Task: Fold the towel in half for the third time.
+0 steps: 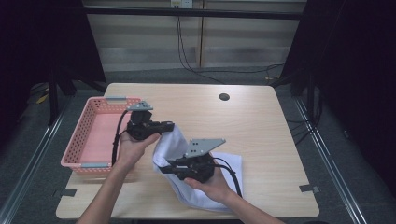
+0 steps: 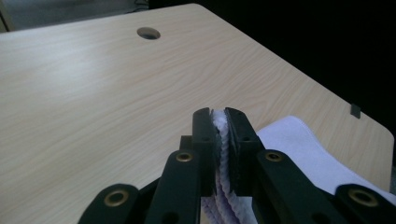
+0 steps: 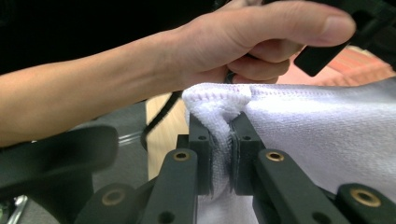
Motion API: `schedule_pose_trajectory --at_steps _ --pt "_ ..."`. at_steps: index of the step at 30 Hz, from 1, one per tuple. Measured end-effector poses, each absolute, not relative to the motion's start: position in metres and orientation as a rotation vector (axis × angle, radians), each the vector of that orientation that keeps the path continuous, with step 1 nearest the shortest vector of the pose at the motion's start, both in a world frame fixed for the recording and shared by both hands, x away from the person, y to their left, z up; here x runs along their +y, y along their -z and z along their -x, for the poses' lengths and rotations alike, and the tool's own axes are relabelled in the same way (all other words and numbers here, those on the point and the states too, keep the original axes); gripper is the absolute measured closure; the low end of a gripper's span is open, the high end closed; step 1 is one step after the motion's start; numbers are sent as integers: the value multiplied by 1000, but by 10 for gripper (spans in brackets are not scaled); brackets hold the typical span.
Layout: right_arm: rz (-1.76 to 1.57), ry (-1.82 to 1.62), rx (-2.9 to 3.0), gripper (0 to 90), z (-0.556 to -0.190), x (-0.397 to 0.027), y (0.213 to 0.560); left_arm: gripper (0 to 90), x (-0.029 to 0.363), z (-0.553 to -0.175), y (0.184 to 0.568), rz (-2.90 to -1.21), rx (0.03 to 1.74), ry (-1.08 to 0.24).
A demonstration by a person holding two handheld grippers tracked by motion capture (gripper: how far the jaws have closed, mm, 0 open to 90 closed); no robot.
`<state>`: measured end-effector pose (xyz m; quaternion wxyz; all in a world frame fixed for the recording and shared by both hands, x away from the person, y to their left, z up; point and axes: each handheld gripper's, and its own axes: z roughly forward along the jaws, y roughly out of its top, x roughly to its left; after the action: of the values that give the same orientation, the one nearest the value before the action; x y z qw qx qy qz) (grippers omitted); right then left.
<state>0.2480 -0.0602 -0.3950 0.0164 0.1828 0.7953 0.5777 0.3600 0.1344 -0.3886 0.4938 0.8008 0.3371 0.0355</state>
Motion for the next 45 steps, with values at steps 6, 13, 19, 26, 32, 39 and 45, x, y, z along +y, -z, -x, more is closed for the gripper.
schedule_pose_trajectory --at_steps 6,13,19,26,32,39,45 --pt "-701 -1705 2440 826 -225 -117 409 834 79 -356 409 -1964 748 -21" --pt "-922 -1568 2401 819 -194 -189 440 827 5 -355 428 -2050 683 54" --pt "-1052 -1432 2460 725 -178 -222 462 780 -41 -350 456 -2124 669 113" --pt "-1098 -1407 2384 384 -182 -252 456 537 -37 -339 442 -2050 618 83" --pt "-1143 -1354 2302 330 -225 -253 445 499 1 -327 428 -2032 637 21" --pt "-1165 -1296 2300 297 -283 -228 440 505 42 -290 447 -2123 616 23" --pt "-1189 -1081 2359 323 -303 -218 466 460 68 -262 454 -2161 630 32"
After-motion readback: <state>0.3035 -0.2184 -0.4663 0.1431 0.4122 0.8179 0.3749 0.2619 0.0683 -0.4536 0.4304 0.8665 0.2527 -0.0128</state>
